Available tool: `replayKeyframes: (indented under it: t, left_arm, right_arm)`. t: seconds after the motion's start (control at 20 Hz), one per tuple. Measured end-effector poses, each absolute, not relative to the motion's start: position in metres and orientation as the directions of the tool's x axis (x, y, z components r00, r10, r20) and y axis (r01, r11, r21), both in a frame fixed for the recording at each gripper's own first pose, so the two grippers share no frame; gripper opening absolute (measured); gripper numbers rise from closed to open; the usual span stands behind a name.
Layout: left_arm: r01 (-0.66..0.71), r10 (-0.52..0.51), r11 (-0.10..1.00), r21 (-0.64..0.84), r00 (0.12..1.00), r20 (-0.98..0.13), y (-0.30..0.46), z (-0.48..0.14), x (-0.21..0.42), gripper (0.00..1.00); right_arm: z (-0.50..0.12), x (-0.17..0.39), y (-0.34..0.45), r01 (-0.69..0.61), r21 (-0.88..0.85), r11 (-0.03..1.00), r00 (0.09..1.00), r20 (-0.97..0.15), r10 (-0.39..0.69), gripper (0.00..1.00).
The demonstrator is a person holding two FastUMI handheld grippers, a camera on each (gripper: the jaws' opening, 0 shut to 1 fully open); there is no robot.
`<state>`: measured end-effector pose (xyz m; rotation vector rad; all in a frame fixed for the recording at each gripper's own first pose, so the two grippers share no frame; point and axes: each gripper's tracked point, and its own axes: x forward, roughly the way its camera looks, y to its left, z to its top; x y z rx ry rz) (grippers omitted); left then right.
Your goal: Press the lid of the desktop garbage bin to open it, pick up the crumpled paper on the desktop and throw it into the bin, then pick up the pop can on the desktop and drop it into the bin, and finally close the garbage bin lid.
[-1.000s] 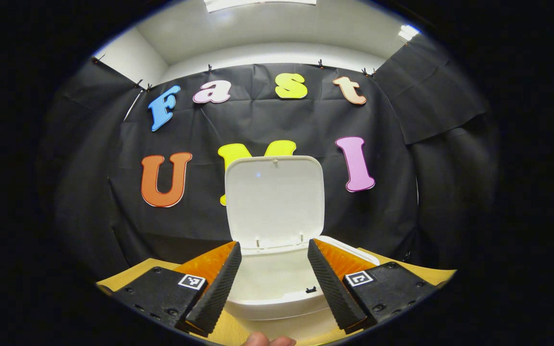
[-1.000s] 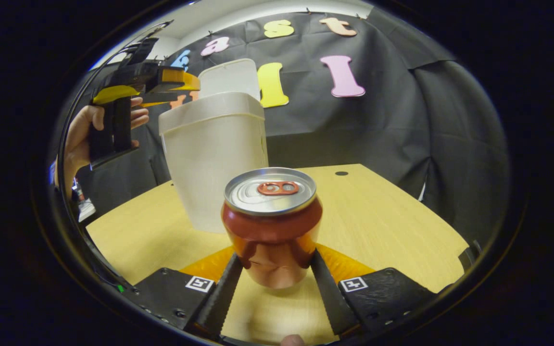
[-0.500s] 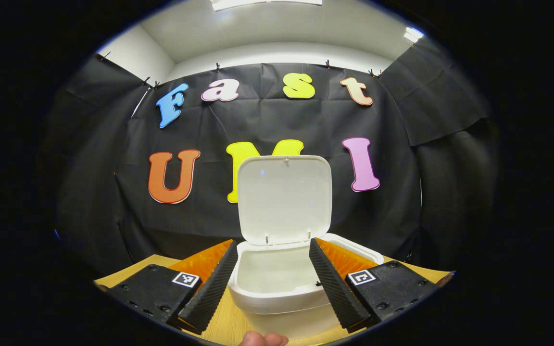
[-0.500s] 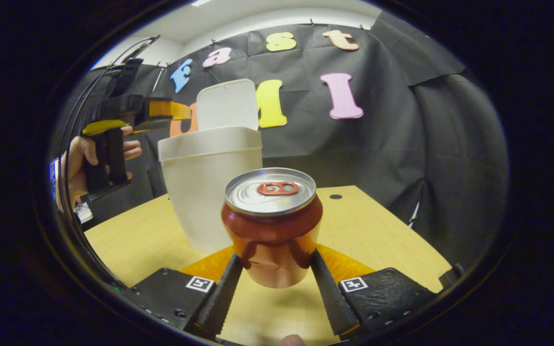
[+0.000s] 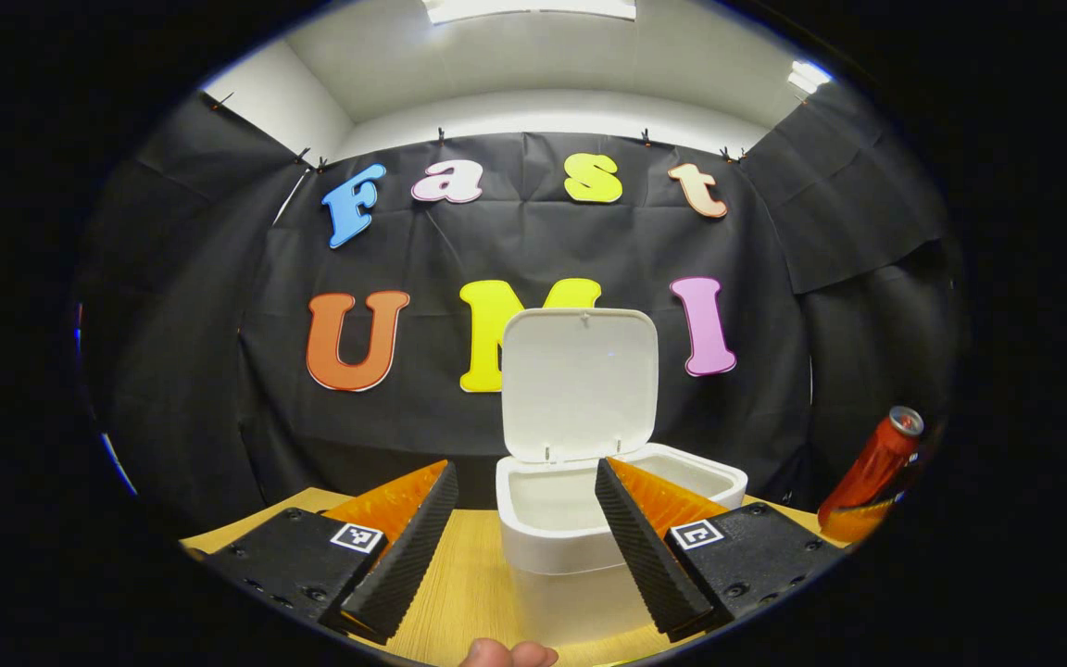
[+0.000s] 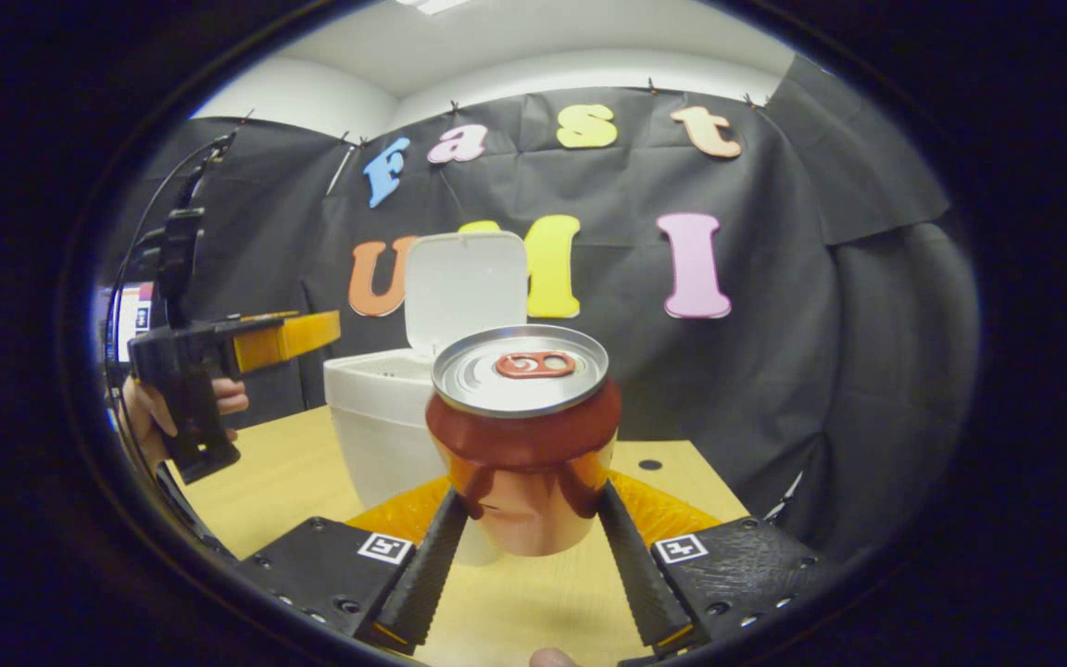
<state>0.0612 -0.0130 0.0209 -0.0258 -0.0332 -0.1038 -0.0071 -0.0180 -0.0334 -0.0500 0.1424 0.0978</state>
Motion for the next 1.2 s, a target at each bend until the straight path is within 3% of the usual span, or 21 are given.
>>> replayKeyframes:
  t: [0.5, 0.95, 1.2]
  left_arm:
    - [0.073, -0.073, 0.997, -0.034, 0.997, -0.001, 0.036, 0.001, 0.034, 0.96]
    - [0.037, -0.037, 0.999, -0.021, 0.999, -0.028, 0.067, -0.005, 0.017, 0.97]
    - [0.029, -0.029, 0.999, -0.018, 0.999, -0.013, 0.074, 0.000, 0.011, 0.96]
  right_arm:
    - [0.056, 0.064, 0.064, -0.250, -0.103, 0.963, 0.967, -0.086, 0.241, 0.80]
    - [0.049, 0.136, 0.116, -0.296, -0.056, 0.953, 0.937, -0.211, 0.279, 0.80]
    - [0.040, 0.158, 0.118, -0.265, -0.038, 0.963, 0.936, -0.248, 0.248, 0.80]
